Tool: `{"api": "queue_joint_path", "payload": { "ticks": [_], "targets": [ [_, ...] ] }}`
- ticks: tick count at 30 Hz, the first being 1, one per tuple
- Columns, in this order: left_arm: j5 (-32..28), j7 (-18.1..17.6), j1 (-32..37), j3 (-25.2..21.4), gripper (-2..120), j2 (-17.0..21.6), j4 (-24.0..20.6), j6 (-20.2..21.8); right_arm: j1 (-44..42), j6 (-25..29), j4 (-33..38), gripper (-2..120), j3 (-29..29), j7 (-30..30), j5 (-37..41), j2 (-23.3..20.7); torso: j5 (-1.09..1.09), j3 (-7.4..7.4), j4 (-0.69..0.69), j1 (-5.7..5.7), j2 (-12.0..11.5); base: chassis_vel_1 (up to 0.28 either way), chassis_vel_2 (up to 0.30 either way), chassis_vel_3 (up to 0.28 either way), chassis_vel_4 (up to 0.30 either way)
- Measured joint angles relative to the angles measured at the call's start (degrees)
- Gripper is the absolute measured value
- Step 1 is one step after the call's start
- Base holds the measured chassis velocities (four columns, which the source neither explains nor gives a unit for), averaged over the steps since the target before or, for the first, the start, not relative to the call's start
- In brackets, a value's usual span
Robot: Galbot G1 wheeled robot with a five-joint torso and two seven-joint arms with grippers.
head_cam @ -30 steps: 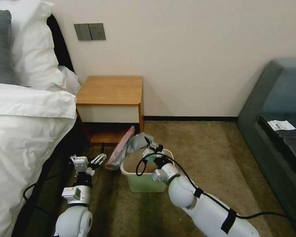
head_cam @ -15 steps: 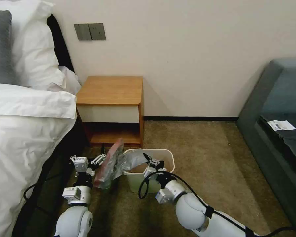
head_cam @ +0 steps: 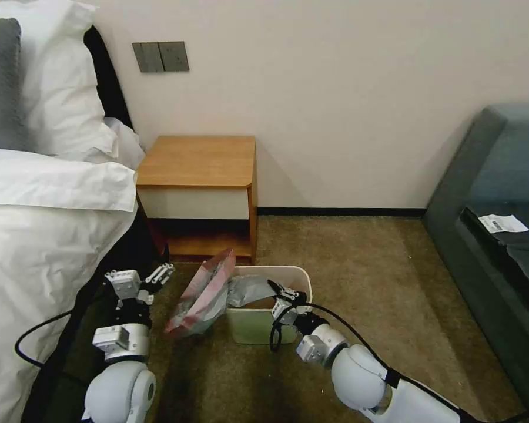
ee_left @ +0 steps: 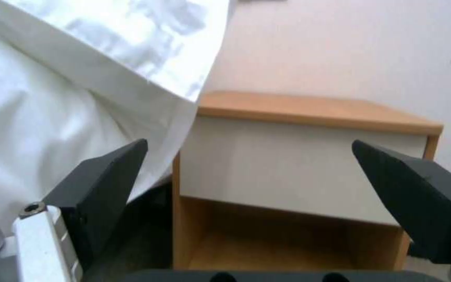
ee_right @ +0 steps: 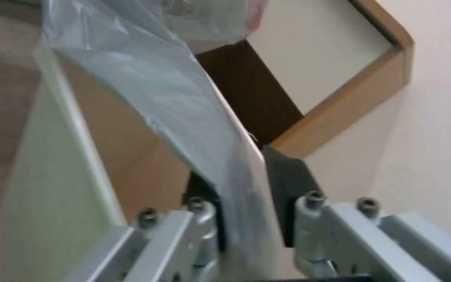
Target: Pick up the garbage bag from the table and place it over the trash can.
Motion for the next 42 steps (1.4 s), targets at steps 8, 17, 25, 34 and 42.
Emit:
{"api": "queue_joint_path", "payload": {
  "ticks": [8,17,25,34,42],
  "targets": [
    [-3.31,-2.10,-0.28,0.37,98,0.37,-2.13,3.25,-0.05,0.29,2.36,53,3.82,-7.27,6.29,-4.16,0.00,0.00,0.00,0.00,0.00,0.000,0.000,0.000,0.000],
    [-10.86,-4.86,0.30,0.76,98,1.30,-4.40,8.40,-1.48,8.88,3.39,82,14.62,-24.36,10.35,-10.47,0.00,0.00,-0.01,0.00,0.00,0.000,0.000,0.000,0.000],
    [-16.44,-4.59,2.36,1.57,98,3.21,-6.83,16.20,-1.14,12.23,5.62,100,24.31,-30.68,17.51,-13.10,-0.02,0.00,0.00,0.00,0.00,0.000,0.000,0.000,0.000],
    [-22.74,3.67,4.08,3.03,95,5.01,-7.58,25.17,-6.49,15.36,6.60,100,32.07,-26.52,21.65,-4.79,0.01,0.00,-0.01,0.00,0.00,0.000,0.000,0.000,0.000],
    [-23.95,6.95,-1.41,6.60,94,5.48,-3.45,25.78,-8.57,16.09,8.05,100,32.35,-26.22,21.06,-0.73,-0.02,0.00,0.00,0.00,0.00,0.000,0.000,0.000,0.000]
  ]
}}
